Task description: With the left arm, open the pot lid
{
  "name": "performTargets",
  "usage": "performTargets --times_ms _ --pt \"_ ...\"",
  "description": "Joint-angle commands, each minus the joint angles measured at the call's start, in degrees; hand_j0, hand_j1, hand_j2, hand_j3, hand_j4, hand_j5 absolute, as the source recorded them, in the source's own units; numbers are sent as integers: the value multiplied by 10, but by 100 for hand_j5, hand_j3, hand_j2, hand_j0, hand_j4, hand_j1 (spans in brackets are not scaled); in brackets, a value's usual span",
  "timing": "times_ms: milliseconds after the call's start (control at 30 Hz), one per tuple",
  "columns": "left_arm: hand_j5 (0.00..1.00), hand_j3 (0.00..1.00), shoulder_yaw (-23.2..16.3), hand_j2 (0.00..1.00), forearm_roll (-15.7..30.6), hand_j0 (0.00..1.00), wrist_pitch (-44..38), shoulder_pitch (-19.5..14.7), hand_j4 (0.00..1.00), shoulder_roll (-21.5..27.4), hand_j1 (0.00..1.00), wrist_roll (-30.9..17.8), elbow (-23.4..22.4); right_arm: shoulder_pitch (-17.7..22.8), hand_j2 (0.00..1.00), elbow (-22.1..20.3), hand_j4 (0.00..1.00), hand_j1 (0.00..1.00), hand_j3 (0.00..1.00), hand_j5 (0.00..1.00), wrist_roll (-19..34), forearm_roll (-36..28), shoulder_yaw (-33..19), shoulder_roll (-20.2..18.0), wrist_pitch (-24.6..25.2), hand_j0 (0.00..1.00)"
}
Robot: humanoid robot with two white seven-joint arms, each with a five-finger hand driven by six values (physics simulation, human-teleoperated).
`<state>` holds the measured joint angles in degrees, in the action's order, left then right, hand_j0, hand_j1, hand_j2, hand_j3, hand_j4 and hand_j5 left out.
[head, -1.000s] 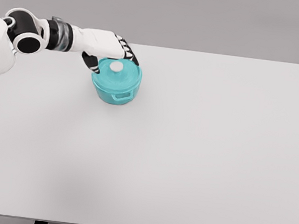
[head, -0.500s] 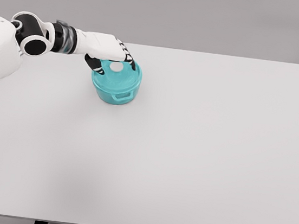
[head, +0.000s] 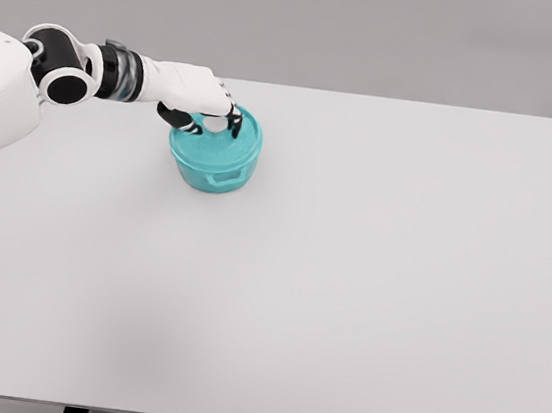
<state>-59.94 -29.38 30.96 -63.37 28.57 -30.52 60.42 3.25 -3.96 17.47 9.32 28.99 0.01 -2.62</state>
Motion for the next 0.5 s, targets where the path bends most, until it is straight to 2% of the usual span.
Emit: performTargets --times_ms 0,233,467 --pt "51 51 1 51 -6 51 -1 0 51 -2 51 0 0 0 100 0 100 100 100 100 0 0 0 0 0 100" --pt "41 41 1 41 -6 41 1 -2 41 -2 41 0 0 0 100 0 100 100 100 100 0 0 0 0 0 100" --pt "40 40 1 40 -5 40 9 -18 40 21 40 0 2 0 100 0 100 100 100 100 0 0 0 0 0 100"
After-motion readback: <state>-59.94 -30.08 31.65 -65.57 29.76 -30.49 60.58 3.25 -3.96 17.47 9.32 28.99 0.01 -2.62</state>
